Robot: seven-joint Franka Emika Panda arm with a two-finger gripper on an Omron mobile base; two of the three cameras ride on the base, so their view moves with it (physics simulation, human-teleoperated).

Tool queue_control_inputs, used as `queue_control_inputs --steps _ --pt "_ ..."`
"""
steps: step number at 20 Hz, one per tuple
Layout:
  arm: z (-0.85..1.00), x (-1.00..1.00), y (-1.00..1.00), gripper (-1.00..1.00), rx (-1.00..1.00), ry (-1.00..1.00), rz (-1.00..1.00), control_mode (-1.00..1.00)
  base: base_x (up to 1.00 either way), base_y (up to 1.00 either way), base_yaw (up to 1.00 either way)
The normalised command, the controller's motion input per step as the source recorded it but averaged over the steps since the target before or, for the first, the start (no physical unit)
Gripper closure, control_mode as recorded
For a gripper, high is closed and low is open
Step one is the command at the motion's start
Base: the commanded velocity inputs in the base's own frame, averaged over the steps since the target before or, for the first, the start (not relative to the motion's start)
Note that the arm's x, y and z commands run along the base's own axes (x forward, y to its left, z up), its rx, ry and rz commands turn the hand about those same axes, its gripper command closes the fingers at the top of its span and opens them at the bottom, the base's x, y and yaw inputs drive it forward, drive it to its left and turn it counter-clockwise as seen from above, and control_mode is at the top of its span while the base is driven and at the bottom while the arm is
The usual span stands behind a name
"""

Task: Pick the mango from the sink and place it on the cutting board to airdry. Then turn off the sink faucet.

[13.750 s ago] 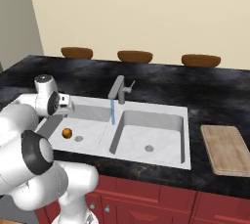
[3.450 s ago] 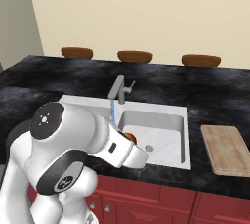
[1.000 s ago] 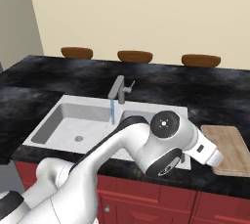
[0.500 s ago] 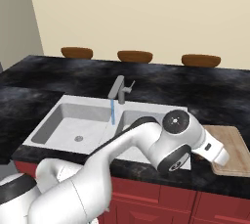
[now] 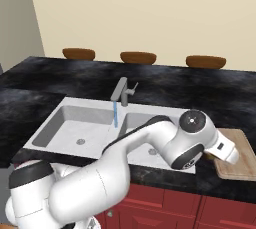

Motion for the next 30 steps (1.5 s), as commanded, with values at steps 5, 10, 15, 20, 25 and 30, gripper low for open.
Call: queue_control_inputs --steps 5,10,15,20,25,30 --pt "-0.25 0.26 -0.29 1.0 0.04 0.02 0.06 -1.0 0.0 0.0 0.0" --pt "-0.19 0.3 -0.21 1.0 0.01 0.08 0.03 -1.0 0.0 0.0 0.0" --pt "-0.2 0.29 -0.18 1.0 0.0 0.11 0.01 -1.0 0.0 0.0 0.0" --pt "-0.34 0.21 -0.31 1.0 0.02 0.04 0.04 -1.0 0.0 0.0 0.0" --pt "-0.31 0.16 -0.31 1.0 0.04 0.01 0.05 -1.0 0.0 0.0 0.0" --pt "-0.25 0.18 -0.21 1.0 0.03 0.04 0.04 -1.0 0.0 0.0 0.0"
